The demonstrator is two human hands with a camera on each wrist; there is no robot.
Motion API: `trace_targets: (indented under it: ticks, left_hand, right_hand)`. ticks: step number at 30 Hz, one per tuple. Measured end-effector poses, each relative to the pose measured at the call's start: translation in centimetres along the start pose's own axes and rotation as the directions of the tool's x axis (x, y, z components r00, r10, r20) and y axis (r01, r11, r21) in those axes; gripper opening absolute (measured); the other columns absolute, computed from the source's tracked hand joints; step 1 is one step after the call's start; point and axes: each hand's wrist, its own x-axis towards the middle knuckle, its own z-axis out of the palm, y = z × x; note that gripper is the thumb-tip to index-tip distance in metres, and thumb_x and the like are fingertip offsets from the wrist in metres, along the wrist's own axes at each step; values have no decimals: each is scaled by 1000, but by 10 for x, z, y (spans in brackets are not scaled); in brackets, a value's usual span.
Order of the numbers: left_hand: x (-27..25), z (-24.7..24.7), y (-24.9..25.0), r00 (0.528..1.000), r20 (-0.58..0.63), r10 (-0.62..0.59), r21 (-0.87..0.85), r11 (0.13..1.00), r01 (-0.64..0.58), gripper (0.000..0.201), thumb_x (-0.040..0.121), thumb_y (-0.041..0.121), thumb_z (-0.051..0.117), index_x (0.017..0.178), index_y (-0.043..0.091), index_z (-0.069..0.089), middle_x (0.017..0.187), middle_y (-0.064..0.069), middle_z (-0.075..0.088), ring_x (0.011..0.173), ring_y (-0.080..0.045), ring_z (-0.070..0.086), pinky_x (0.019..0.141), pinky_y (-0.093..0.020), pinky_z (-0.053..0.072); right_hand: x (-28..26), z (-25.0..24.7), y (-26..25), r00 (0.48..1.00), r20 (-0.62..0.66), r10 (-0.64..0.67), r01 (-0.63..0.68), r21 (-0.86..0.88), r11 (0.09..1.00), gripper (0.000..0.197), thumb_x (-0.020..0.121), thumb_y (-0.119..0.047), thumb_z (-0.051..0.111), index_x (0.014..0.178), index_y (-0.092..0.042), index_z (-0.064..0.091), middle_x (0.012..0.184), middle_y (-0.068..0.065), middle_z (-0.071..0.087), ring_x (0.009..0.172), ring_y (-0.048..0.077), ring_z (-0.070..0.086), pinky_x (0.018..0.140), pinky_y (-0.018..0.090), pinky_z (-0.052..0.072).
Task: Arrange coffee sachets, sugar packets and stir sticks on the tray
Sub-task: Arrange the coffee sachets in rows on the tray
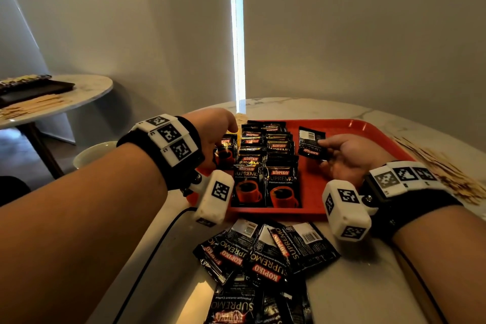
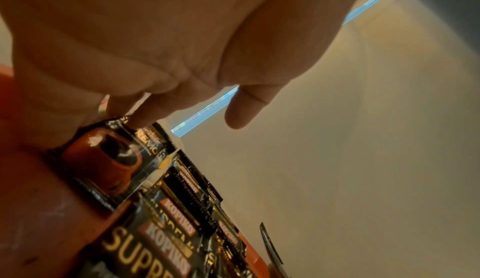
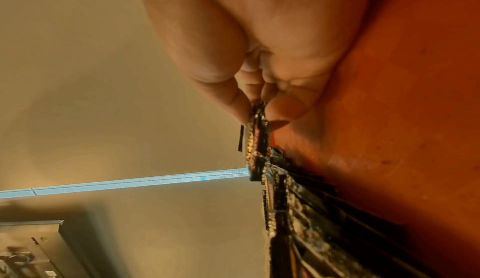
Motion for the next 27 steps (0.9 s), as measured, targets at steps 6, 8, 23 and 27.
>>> trace_targets:
  ticks: [6, 8, 23, 27]
  left_hand:
    - [0, 0, -2, 999, -27, 34, 20, 999, -34, 54, 89, 27, 52, 134, 2, 35, 123, -23, 53, 100, -35, 65, 79, -55, 57]
    - [-1, -1, -1, 999, -27, 32, 6, 999, -32, 49, 90, 26, 51, 130, 2, 38, 119, -23, 55, 98, -36, 65, 82, -54, 56]
    - [-33, 6, 8, 966, -31, 255, -46, 965, -256, 18, 98, 24, 48, 104, 7, 50, 74, -6, 51, 61, -15, 46, 56, -28, 41]
    - [-40, 21, 7, 953, 92, 290, -103, 954, -280, 12, 102, 22, 46, 98, 12, 51, 64, -1, 55, 53, -12, 51, 47, -22, 42]
  right_hand:
    - [2, -1, 0, 1000, -10, 3, -3, -5, 1000, 25, 98, -6, 49, 121, 0, 55, 82, 8, 61, 67, 17, 57, 40, 18, 46]
    - [2, -1, 0, 1000, -17, 1, -2, -8, 1000, 25, 98, -6, 49, 121, 0, 55, 82, 8, 61, 67, 17, 57, 39, 18, 45]
    - [-3, 6, -6, 996, -18, -84, 84, 18, 996, 9, 97, -6, 53, 91, -3, 60, 72, 5, 56, 63, 13, 53, 39, 19, 47]
    - [-13, 16, -13, 984, 78, -163, 156, 85, 984, 7, 95, -5, 56, 97, -6, 63, 71, 5, 68, 56, 12, 64, 43, 18, 49]
